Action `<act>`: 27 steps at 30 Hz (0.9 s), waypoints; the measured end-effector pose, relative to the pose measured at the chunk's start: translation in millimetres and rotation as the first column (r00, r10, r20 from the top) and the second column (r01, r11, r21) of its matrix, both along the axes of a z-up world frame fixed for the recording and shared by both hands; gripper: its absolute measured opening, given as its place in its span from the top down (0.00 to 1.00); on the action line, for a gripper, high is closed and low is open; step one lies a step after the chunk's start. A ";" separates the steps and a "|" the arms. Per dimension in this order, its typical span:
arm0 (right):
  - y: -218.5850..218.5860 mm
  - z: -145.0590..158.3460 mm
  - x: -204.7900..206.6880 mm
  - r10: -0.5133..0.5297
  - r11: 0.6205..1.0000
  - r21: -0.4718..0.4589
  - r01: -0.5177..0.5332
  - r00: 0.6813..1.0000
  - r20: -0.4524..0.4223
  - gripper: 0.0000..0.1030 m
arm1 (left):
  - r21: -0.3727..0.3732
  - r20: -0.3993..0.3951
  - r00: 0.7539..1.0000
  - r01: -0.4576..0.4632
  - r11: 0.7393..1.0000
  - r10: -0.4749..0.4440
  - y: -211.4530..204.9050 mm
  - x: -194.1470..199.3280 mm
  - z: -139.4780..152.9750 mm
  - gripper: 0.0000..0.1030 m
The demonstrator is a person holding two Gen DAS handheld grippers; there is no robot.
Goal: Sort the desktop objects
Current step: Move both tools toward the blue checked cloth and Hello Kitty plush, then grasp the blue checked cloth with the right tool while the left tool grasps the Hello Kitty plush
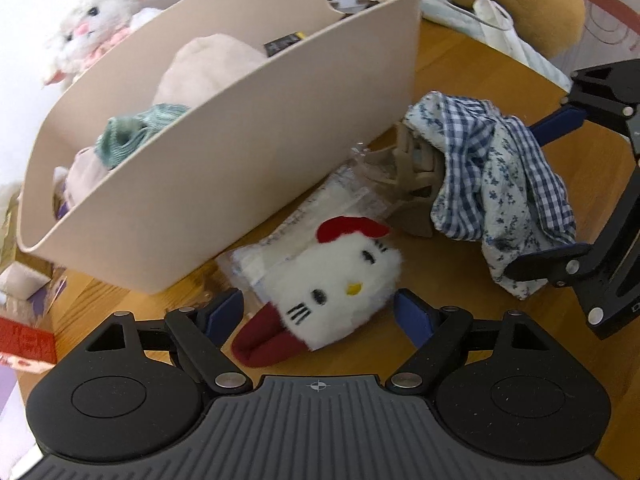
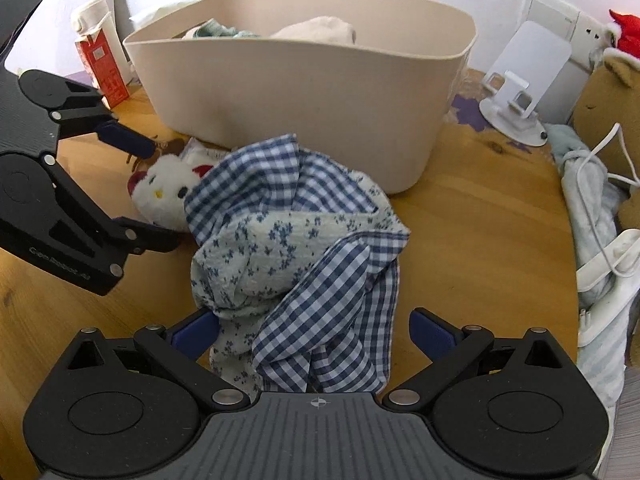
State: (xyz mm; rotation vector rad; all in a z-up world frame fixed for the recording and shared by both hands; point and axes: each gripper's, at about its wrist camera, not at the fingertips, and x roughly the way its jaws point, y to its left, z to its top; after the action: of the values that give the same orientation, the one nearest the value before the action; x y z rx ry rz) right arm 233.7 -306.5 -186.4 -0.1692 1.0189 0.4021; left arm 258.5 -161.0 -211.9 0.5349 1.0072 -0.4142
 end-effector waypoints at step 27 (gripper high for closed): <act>2.9 14.7 -32.1 0.103 0.995 0.013 -0.103 0.995 -0.004 0.80 | -0.079 -0.043 0.999 0.017 0.997 -0.020 11.4 -22.6 10.0 0.48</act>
State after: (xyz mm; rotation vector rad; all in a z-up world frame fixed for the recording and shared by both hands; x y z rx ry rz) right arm 201.7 -303.6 -171.8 -0.2098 1.0144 0.5033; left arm 235.8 -149.5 -201.9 0.4660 1.0240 -0.4821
